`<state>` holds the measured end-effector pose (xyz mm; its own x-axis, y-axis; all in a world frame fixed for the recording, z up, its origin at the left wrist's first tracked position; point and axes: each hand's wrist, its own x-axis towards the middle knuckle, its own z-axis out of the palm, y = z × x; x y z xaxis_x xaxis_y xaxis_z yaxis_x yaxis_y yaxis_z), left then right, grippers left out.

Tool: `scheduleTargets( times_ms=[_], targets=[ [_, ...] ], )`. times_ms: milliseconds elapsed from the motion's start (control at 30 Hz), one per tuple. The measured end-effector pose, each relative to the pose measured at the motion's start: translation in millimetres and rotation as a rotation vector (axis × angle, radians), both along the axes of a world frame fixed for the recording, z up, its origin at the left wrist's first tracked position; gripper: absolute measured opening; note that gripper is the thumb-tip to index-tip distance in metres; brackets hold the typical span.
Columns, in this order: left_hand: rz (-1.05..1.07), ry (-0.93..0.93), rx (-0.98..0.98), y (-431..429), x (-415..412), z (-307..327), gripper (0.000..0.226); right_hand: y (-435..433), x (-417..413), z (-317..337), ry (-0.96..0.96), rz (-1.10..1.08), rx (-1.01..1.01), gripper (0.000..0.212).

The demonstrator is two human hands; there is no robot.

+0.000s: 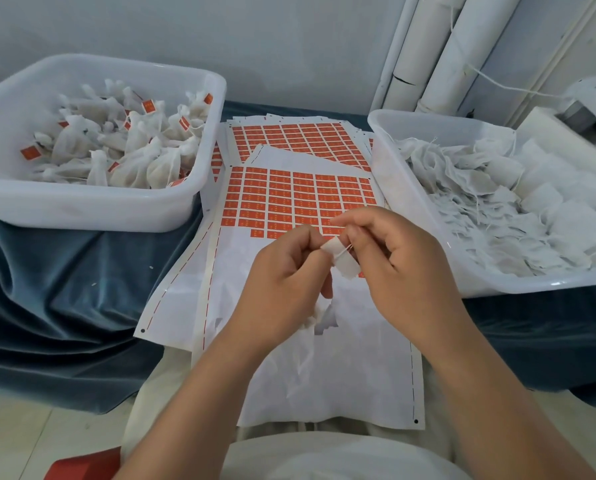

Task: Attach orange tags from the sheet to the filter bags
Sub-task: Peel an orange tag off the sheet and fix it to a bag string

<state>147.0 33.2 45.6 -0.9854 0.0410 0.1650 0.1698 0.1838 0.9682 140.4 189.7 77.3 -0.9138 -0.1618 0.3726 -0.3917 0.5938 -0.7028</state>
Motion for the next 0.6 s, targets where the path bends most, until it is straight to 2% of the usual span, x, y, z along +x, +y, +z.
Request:
scheduleTargets(
  times_ms=[300, 367, 467, 600],
  targets=[
    [0.041, 0.045, -0.007, 0.6, 0.6, 0.3, 0.028, -0.4, -0.8, -5.7, -0.02, -0.006, -0.047, 0.021],
    [0.035, -0.035, 0.108, -0.1, 1.1, 4.2, 0.035, -0.6, 0.5, -5.8, -0.028, 0.014, -0.094, 0.022],
    [-0.018, -0.273, 0.245, -5.1, 0.2, 9.1, 0.053, -1.5, 2.4, -5.4, -0.016, 0.04, -0.158, 0.024],
    [-0.211, -0.388, 0.357, -13.4, -3.0, 8.2, 0.033, -1.2, 3.2, -6.5, 0.02, 0.056, -0.155, 0.025]
  ],
)
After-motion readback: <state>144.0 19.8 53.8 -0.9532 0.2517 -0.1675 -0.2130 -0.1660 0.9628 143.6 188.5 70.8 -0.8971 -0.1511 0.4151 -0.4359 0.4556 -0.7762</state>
